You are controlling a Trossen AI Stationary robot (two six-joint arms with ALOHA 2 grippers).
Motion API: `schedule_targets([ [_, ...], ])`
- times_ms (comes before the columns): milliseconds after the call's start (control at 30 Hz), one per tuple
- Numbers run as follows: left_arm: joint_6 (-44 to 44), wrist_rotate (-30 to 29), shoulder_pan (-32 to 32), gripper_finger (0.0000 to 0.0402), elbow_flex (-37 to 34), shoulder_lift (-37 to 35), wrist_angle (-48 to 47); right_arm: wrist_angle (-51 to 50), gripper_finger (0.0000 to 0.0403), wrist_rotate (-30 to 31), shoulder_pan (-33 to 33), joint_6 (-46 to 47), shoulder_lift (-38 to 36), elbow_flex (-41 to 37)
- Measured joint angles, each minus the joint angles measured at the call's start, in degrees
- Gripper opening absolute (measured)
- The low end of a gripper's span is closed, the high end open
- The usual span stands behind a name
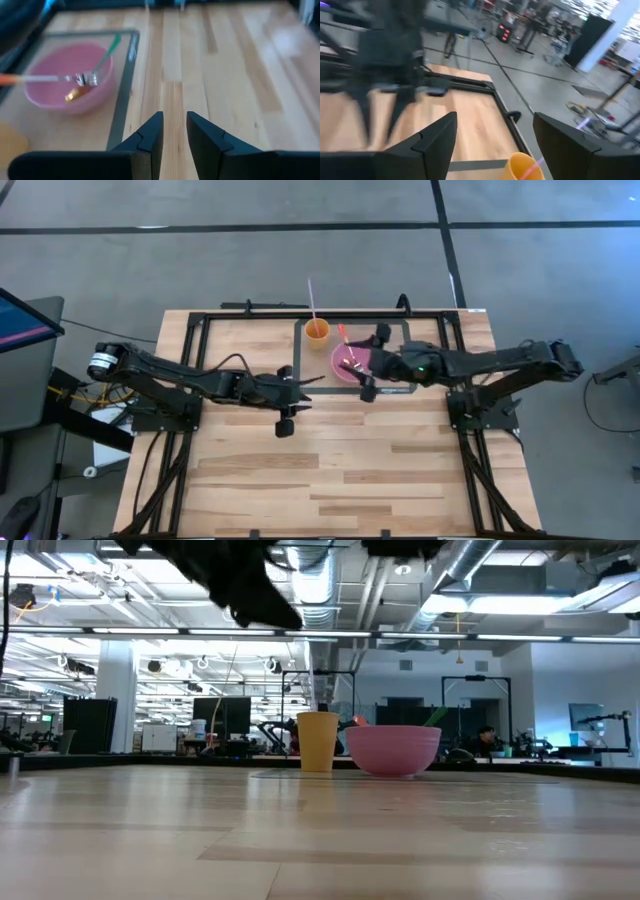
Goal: Pick & Place Utensil
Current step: Return to Home Position
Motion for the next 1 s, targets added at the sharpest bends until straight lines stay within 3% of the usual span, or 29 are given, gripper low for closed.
schedule_targets([
  [167, 0.06, 0.02, -0.02, 0.0086, 0.00, -7.14, -0.59, -8.53, 0.0255, -0.02, 3.91, 1.30, -6.94, 0.00],
  [367, 0.05, 0.00, -0.02, 0.0086, -1.94, -18.17, -3.10, -19.17, 0.0255, 0.04, 7.02, 11.47, -16.68, -0.54],
  [733, -2.51, -0.02, -0.01, 0.0086, -22.79, -39.74, 7.76, -10.49, 0.0255, -0.01, 10.08, 15.41, -31.68, -17.97],
  [1000, -1.68, 0.00, 0.00, 0.0086, -33.71, -53.10, 15.13, -3.42, 0.0255, -0.43, 10.01, 18.26, -39.31, -29.22],
])
